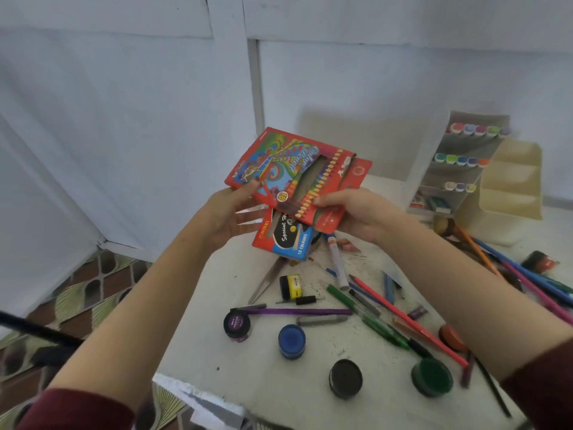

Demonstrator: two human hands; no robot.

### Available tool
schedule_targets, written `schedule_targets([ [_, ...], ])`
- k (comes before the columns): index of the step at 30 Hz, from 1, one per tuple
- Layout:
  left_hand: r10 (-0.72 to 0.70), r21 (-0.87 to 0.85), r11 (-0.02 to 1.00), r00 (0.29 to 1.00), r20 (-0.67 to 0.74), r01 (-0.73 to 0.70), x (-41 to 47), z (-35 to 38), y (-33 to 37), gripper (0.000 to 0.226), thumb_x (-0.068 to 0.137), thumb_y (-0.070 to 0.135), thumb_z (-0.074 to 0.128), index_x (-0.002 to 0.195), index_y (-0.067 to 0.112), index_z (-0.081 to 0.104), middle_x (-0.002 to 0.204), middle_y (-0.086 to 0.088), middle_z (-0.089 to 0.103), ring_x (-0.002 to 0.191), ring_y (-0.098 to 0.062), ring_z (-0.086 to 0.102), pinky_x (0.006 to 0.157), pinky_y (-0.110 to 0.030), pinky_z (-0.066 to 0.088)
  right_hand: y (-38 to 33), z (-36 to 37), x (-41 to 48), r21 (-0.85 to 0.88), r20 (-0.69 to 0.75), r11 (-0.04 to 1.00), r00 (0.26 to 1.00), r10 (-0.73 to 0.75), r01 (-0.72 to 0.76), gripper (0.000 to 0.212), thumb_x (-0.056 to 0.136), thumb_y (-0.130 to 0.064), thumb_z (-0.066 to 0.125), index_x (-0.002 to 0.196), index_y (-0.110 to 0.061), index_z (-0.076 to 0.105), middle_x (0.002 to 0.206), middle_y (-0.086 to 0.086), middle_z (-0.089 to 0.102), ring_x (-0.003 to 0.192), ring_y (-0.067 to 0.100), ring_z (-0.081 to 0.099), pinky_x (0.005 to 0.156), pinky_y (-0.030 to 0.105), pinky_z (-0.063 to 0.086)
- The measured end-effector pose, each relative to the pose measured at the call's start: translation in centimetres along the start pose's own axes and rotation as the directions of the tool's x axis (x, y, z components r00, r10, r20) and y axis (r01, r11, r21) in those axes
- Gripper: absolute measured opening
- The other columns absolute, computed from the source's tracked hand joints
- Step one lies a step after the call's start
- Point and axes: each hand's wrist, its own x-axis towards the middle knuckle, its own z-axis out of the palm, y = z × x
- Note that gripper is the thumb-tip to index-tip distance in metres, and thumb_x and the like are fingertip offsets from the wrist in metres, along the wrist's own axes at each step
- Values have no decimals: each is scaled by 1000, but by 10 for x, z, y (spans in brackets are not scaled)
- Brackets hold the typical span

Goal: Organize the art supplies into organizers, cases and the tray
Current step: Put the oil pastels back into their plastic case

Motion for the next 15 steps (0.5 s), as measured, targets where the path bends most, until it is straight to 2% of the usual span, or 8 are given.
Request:
schedule_targets([
  [3,-53,12,998,997,-53,54,3,1,-8,28,87,32,64,108,15,57,97,-2,69,90,-20,66,67,-32,52,6,8,0,-72,33,997,999,11,-9,22,81,8,62,97,-8,58,94,8,68,87,23,67,77,36,56],
  [5,-79,-42,996,994,-72,76,3,2,-12,23,87,26,64,105,14,56,94,-2,70,87,-20,67,64,-32,53,9,10,-2,-89,55,996,998,14,-9,21,82,6,62,95,-9,57,95,7,68,88,22,67,76,33,56],
  [9,-33,-45,999,993,-111,28,5,-2,-16,24,89,17,63,110,8,55,94,-4,70,82,-18,68,60,-29,57,15,3,-8,-79,78,996,996,35,-29,12,88,-5,60,99,-11,57,92,5,69,81,17,68,69,28,57],
  [11,-8,-34,999,988,-156,3,8,-7,-16,23,89,12,62,110,6,55,97,-7,69,81,-19,67,61,-30,57,15,-6,-13,-178,63,984,997,41,-29,10,90,-12,59,100,-10,58,93,7,68,80,17,67,70,26,57],
  [15,-12,47,999,971,-238,24,14,-17,-19,30,87,8,65,114,1,54,102,-12,67,80,-22,66,67,-35,54,17,-30,-24,-360,12,933,1000,28,-22,25,92,-16,58,115,-6,56,106,12,67,90,21,68,76,28,57],
])
